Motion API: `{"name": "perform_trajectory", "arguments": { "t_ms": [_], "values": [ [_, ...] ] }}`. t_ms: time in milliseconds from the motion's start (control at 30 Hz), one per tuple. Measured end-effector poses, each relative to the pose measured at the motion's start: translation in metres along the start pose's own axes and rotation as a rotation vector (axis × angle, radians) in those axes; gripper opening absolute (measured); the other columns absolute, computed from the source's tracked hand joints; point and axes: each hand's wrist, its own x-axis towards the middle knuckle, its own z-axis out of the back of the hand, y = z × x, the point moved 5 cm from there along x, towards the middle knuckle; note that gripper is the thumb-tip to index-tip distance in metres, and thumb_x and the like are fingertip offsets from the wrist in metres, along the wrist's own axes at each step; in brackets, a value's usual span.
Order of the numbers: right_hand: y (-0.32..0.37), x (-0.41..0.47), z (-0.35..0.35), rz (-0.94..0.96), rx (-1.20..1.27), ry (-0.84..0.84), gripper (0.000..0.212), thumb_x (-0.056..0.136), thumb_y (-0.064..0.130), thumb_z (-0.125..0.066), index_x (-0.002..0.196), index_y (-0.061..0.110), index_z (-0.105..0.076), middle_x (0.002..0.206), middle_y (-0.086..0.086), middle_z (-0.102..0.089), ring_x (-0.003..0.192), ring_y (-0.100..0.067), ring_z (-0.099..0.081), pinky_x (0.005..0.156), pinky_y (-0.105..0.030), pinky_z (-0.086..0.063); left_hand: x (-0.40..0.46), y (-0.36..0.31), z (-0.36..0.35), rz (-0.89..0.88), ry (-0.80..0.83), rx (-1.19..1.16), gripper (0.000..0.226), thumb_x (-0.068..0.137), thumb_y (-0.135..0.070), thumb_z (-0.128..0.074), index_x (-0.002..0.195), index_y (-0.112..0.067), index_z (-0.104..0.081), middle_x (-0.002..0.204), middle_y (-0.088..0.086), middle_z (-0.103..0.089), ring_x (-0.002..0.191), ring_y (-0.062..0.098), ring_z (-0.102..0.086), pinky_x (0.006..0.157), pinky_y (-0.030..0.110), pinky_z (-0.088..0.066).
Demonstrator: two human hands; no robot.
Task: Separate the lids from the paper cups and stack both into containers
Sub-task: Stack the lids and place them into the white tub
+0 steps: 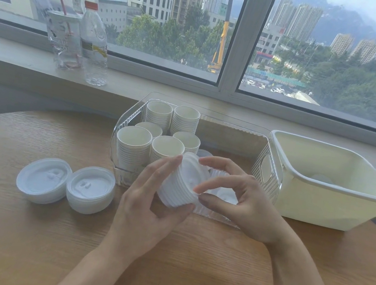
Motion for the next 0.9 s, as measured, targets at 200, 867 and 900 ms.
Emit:
{"name": "perform_trajectory", "arguments": {
  "t_ms": [200,867,900],
  "values": [
    [0.001,-0.001,0.004,-0.021,0.005,-0.026,0.038,0.079,0.033,-0.088,0.116,0.030,-0.076,0.147,0.019,-0.057,0.138,-0.005,-0.053,0.109,-0.033,-0.047,0.000,-0.002,-0.002,-0.036,0.045,-0.002,0.075,0.084,-0.040,-0.080,0.151,-0.020,-0.053,0.152,-0.008,-0.053,0.145,0.012,-0.049,0.114,0.017,-0.037],
    [-0.013,-0.002,0.007,-0.134,-0.012,-0.024,0.085,0.069,0.034,-0.095,0.145,0.038,-0.056,0.128,0.017,-0.072,0.119,-0.003,-0.067,0.099,-0.018,-0.050,-0.004,0.000,-0.009,-0.068,0.127,0.034,0.075,0.082,-0.050,-0.081,0.150,-0.033,-0.054,0.150,-0.004,-0.053,0.139,0.013,-0.054,0.110,0.018,-0.041],
    [-0.013,-0.002,0.006,-0.136,-0.007,-0.019,0.083,0.072,0.037,-0.092,0.145,0.038,-0.055,0.129,0.018,-0.071,0.121,-0.001,-0.066,0.101,-0.018,-0.050,-0.004,0.001,-0.008,-0.057,0.100,0.039,0.071,0.083,-0.050,-0.080,0.148,-0.031,-0.057,0.148,-0.003,-0.055,0.137,0.012,-0.055,0.109,0.016,-0.042]
  ]
}}
